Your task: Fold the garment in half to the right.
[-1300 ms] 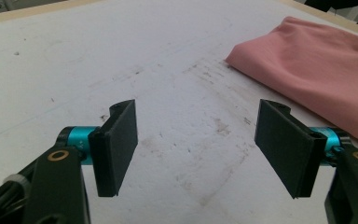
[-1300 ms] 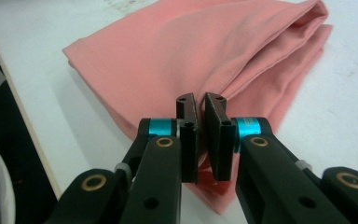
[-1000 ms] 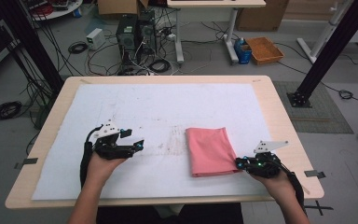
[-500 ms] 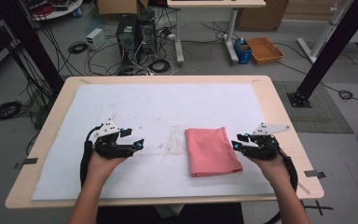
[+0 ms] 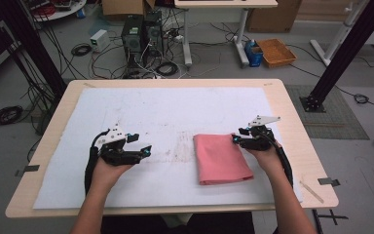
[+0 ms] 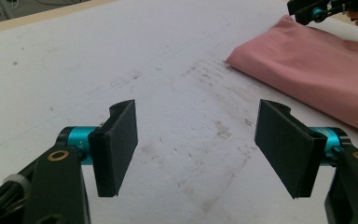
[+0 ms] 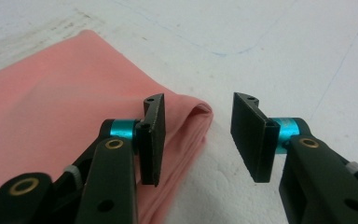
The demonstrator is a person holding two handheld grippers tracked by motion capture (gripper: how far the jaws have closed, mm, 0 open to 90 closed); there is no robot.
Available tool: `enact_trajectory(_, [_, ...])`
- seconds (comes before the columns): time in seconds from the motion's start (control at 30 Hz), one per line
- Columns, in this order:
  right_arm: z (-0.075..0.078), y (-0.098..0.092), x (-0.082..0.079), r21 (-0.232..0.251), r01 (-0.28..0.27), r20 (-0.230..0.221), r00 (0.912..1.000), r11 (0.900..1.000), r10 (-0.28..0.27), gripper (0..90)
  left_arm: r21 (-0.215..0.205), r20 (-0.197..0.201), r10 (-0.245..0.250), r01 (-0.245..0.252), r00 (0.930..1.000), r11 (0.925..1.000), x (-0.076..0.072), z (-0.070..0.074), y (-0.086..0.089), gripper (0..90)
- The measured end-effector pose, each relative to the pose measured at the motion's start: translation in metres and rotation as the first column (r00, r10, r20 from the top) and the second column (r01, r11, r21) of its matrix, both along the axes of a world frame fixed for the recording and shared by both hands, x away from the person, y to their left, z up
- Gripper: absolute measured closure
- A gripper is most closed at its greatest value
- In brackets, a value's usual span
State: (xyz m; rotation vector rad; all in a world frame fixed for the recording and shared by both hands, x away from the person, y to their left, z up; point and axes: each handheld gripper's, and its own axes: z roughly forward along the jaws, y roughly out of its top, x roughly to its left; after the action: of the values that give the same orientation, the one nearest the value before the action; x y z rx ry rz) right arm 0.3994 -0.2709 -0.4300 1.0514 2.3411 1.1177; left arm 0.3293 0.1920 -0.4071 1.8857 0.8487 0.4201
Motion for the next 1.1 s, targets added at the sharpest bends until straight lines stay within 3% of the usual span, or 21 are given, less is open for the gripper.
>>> enact_trajectory(0.07, [-0.004, -0.001, 0.003, -0.005, 0.003, -0.023, 0.9997, 1.0, -0.003, 60.0, 0.002, -0.002, -0.003, 0.003, 1.0, 1.0, 0.0, 0.0, -0.001, 30.0])
enact_trajectory(0.2, [-0.013, -0.001, 0.005, 0.01, -0.019, -0.069, 0.9974, 1.0, 0.02, 77.5, 0.007, -0.007, -0.01, 0.01, 0.9999, 0.9999, -0.001, -0.002, -0.005, 30.0])
enact_trajectory(0.27, [-0.016, 0.0, 0.005, 0.005, -0.037, -0.071, 0.9968, 0.999, 0.037, 83.9, 0.011, -0.009, -0.014, 0.014, 0.9999, 0.9998, -0.001, -0.003, -0.006, 30.0])
enact_trajectory(0.53, [-0.009, -0.01, 0.0, 0.04, -0.002, -0.016, 0.9999, 0.999, 0.003, 86.2, 0.011, -0.005, -0.016, 0.016, 0.9999, 0.9998, -0.002, -0.003, -0.006, 30.0])
enact_trajectory(0.77, [-0.016, -0.017, 0.0, 0.023, 0.013, -0.053, 0.9985, 1.0, -0.012, 90.0, 0.012, -0.006, -0.02, 0.02, 0.9998, 0.9997, -0.002, -0.004, -0.008, 30.0])
enact_trajectory(1.1, [-0.019, -0.017, -0.001, 0.001, 0.015, -0.057, 0.9983, 1.0, -0.015, 90.0, 0.012, -0.004, -0.019, 0.019, 0.9998, 0.9997, -0.002, -0.003, -0.007, 30.0])
